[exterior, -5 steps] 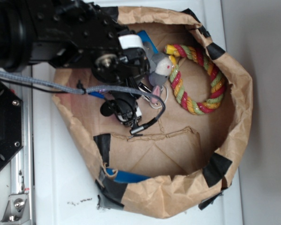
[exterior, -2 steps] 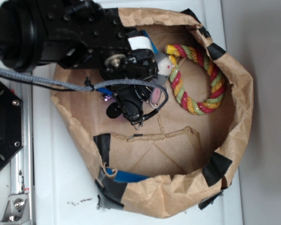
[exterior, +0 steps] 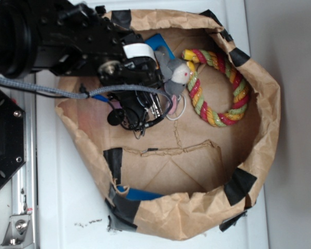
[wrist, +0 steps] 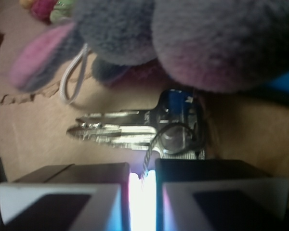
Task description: Grab the silver keys.
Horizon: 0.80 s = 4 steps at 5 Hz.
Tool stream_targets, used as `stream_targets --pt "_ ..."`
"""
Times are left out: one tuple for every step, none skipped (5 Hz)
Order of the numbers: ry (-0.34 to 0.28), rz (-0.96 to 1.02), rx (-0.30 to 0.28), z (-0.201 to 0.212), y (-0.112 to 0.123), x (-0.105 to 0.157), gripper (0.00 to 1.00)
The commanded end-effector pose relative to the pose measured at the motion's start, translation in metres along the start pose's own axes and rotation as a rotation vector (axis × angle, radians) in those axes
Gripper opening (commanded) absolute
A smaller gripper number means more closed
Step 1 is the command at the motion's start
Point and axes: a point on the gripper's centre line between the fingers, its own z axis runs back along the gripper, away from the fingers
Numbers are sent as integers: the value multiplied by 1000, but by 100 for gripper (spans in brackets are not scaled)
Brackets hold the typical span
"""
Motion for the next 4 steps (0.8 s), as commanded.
stream_targets --pt "12 45 -14 13 2 11 0" --pt "19 82 30 31 -10 19 0" --pt "-15 172 35 79 -23 31 0" --pt "-48 269 -84 128 -29 46 0"
